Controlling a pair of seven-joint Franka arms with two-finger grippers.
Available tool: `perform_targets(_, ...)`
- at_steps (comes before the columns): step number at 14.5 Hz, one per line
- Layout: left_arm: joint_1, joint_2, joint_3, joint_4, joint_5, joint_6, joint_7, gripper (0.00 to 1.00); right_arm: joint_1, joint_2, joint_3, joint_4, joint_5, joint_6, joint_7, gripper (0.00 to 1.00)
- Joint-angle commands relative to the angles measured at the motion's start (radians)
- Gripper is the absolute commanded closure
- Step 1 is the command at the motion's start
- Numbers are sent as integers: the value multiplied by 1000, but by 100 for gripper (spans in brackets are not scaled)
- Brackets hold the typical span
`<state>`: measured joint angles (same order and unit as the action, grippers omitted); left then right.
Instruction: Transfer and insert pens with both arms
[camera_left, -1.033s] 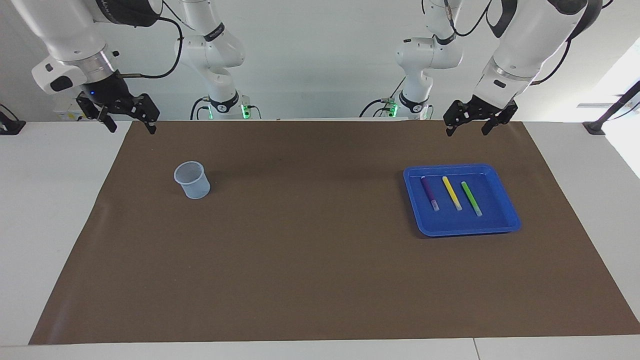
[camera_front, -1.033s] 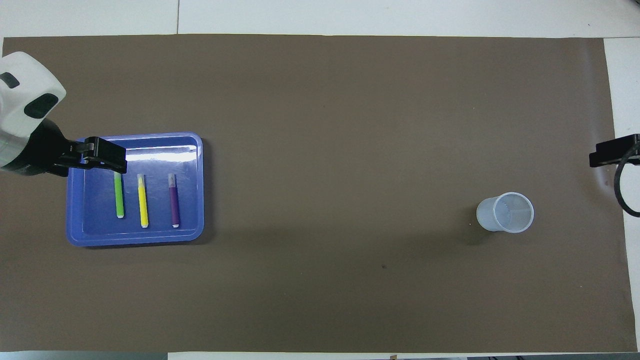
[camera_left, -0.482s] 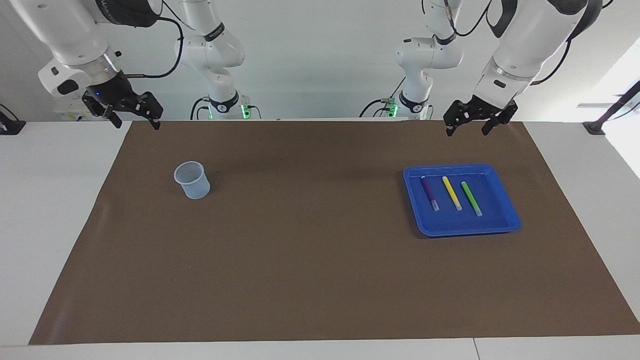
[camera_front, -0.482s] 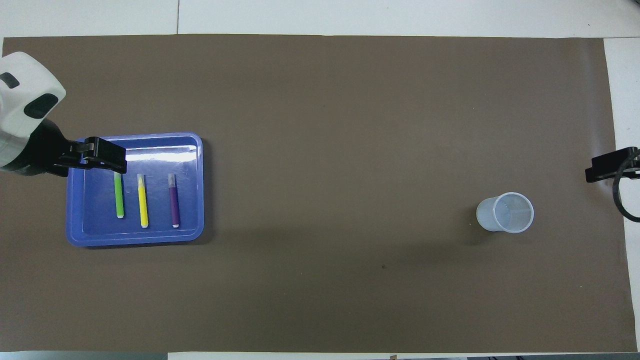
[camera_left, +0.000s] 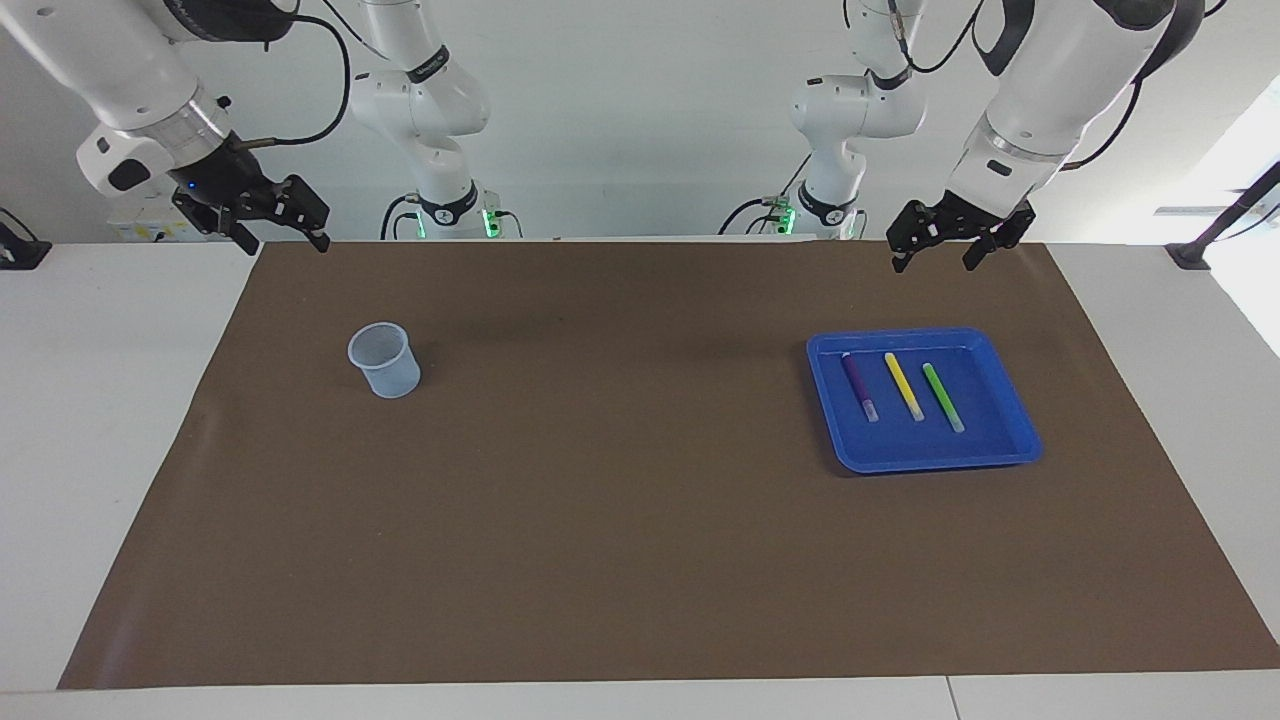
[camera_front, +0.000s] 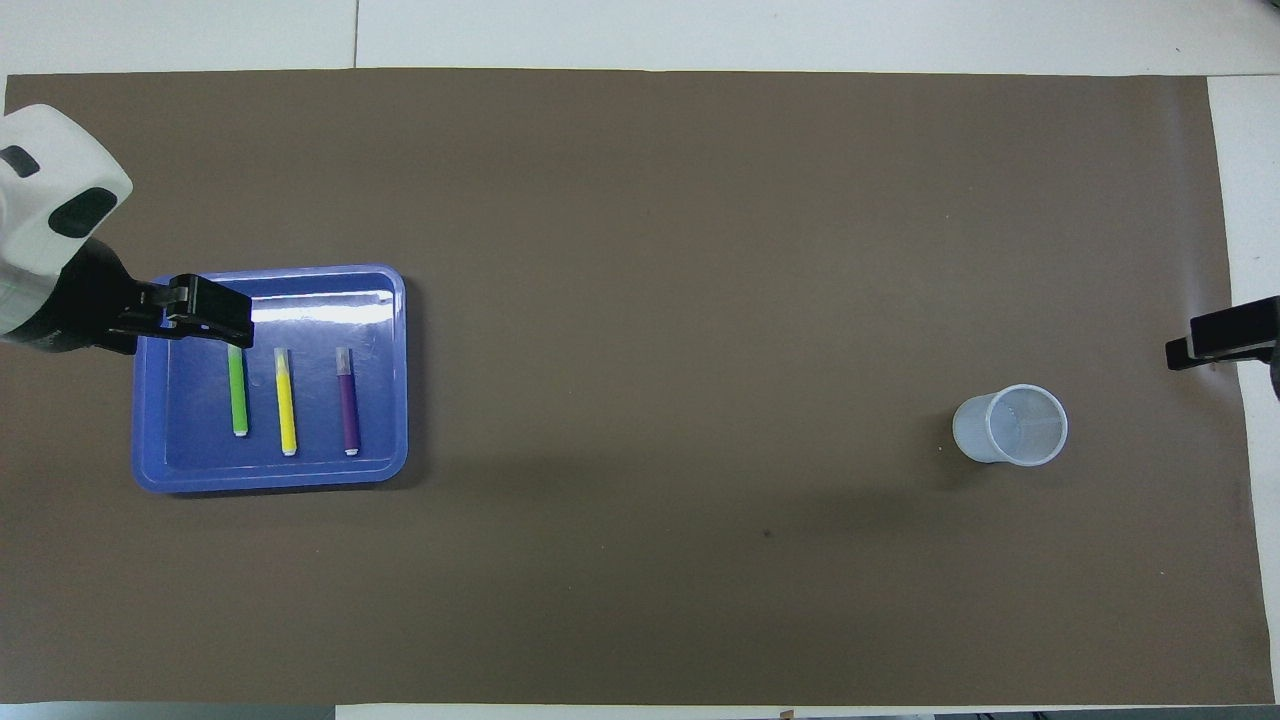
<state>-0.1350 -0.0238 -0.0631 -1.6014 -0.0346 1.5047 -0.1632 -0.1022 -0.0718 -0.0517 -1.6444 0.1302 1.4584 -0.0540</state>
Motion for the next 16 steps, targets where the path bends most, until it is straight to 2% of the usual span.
perform_targets(1, 5, -42, 0, -69, 1, 8, -10, 0, -11, -29, 3, -46, 98, 0, -21, 0)
perform_targets(6, 43, -86, 0, -173, 1, 64, -4, 0, -14, -89, 1, -162, 264, 5, -15, 0)
perform_targets(7, 45, -106, 0, -210, 1, 90, -7, 0, -14, -100, 1, -185, 275, 8, -9, 0)
perform_targets(10, 107, -175, 0, -360, 1, 184, 16, 0, -33, -152, 1, -297, 425, 82, 106, 0)
perform_targets(13, 175, -166, 2, -429, 1, 253, 161, 0, -22, -157, 7, -301, 466, 94, 118, 0)
perform_targets(16, 250, -156, 2, -564, 1, 415, 298, 0, -22, -157, 9, -301, 467, 105, 121, 0)
